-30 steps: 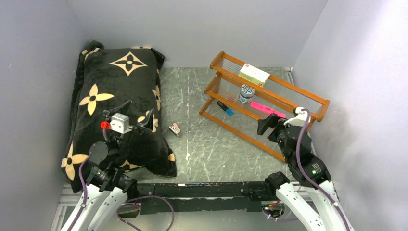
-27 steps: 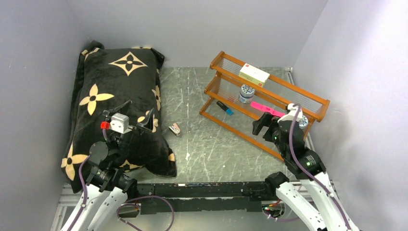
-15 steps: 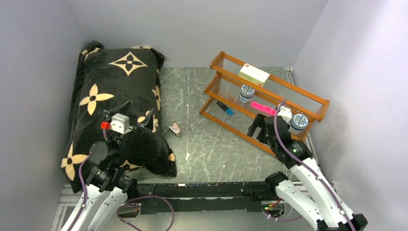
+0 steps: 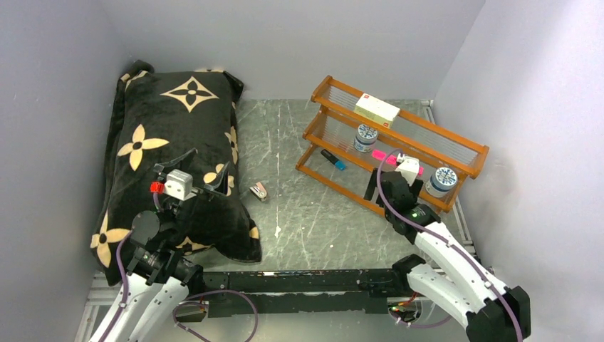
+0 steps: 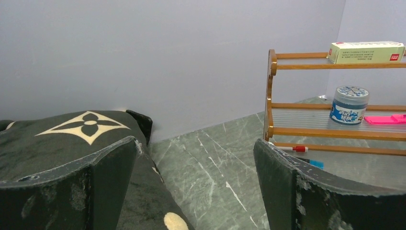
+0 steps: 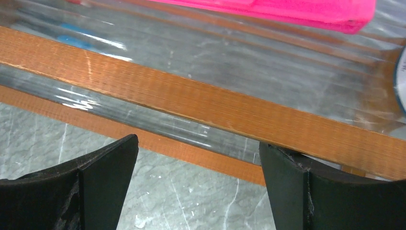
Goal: Remove the pillowcase from the pillow
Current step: Move the distractor to the center of the board.
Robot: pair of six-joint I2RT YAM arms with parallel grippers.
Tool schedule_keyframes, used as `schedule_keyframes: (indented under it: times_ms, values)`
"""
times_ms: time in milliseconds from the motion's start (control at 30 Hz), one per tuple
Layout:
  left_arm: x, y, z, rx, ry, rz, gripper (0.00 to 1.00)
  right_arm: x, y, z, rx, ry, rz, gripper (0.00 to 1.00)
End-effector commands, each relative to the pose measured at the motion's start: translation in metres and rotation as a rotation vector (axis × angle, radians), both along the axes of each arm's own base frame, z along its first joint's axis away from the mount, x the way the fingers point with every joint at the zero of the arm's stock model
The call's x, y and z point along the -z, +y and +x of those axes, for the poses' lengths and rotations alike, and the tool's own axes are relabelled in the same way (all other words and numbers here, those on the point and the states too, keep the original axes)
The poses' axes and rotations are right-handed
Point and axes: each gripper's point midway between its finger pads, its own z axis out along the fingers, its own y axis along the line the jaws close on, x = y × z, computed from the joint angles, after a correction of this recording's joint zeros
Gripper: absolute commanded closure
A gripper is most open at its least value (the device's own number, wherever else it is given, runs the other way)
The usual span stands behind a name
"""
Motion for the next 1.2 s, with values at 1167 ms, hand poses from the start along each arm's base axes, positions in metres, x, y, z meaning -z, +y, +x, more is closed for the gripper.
schedule_keyframes:
  times_ms: [1167]
  values:
    - [-0.003,-0.005,-0.005,0.011,-0.039,0.043,0.03,0.003,0.055,0.174,-0.389,-0.156,-0.319,0.0]
